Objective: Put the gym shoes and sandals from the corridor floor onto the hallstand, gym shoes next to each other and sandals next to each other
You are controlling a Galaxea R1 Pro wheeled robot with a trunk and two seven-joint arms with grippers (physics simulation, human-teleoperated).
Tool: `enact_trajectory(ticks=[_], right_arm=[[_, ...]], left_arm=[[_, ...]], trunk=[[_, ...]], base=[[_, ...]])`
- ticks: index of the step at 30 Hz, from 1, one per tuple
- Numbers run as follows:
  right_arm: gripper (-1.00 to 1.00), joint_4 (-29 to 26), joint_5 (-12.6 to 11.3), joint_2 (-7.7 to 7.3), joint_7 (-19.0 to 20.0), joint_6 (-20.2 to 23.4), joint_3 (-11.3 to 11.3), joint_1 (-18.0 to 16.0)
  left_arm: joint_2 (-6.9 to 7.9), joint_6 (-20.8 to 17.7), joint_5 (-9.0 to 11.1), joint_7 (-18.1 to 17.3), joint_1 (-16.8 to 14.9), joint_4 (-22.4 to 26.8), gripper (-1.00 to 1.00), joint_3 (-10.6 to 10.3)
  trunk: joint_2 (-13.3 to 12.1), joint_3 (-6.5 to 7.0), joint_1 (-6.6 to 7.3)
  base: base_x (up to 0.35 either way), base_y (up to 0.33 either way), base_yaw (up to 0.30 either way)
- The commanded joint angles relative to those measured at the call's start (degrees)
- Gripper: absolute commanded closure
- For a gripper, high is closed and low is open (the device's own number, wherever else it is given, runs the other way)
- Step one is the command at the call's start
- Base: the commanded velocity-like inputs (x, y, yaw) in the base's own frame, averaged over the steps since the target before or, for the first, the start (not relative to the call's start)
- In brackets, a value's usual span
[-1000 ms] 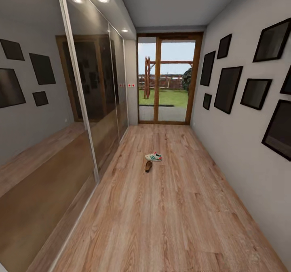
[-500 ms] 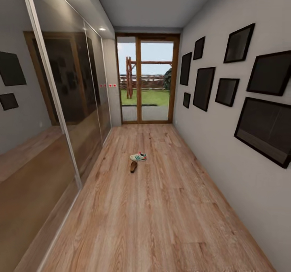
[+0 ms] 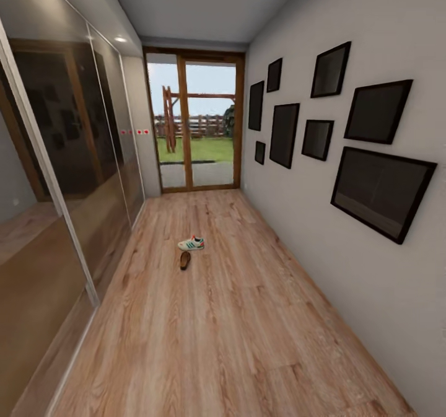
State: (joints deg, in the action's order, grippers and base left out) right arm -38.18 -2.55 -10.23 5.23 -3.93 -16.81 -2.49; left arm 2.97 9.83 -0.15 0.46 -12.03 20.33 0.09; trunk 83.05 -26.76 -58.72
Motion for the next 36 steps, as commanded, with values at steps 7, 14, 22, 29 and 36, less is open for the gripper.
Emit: enact_trajectory(ticks=[7, 14, 22, 29, 36], right_arm=[[-1.0, 0.04, -0.27, 0.03, 0.48, -0.34, -0.24, -0.06], [-1.0, 0.04, -0.27, 0.03, 0.48, -0.42, -0.24, -0.06], [-1.0, 0.04, -0.27, 0.06, 0.48, -0.39, -0.24, -0.06], [-1.0, 0.04, -0.27, 0.1, 0.48, -0.45, -0.24, -0.06], [-1.0, 0.04, -0.27, 0.11, 0.48, -0.43, -0.22, -0.06]], left_arm=[[0.05, 0.19, -0.21, 0.0, -0.03, 0.1, -1.0, 0.0], [0.92, 0.19, -0.34, -0.02, -0.01, 0.45, -1.0, 0.0], [2.64, 0.48, 0.13, 0.05, -0.03, 0.78, -1.0, 0.06], [2.97, 7.35, 0.74, -0.51, -0.08, -0.04, -1.0, -0.02], [1.23, 10.11, 0.57, -0.77, -0.09, -3.3, -1.0, -0.3]], trunk=[[0.03, -0.06, -0.01], [0.03, -0.06, -0.01], [0.03, -0.06, -0.01], [0.03, -0.06, -0.01], [0.03, -0.06, -0.01]], base=[[0.085, 0.151, -0.29], [0.013, 0.023, -0.29], [0.002, 0.003, -0.29], [0.0, 0.0, -0.29], [0.0, 0.0, -0.29]])
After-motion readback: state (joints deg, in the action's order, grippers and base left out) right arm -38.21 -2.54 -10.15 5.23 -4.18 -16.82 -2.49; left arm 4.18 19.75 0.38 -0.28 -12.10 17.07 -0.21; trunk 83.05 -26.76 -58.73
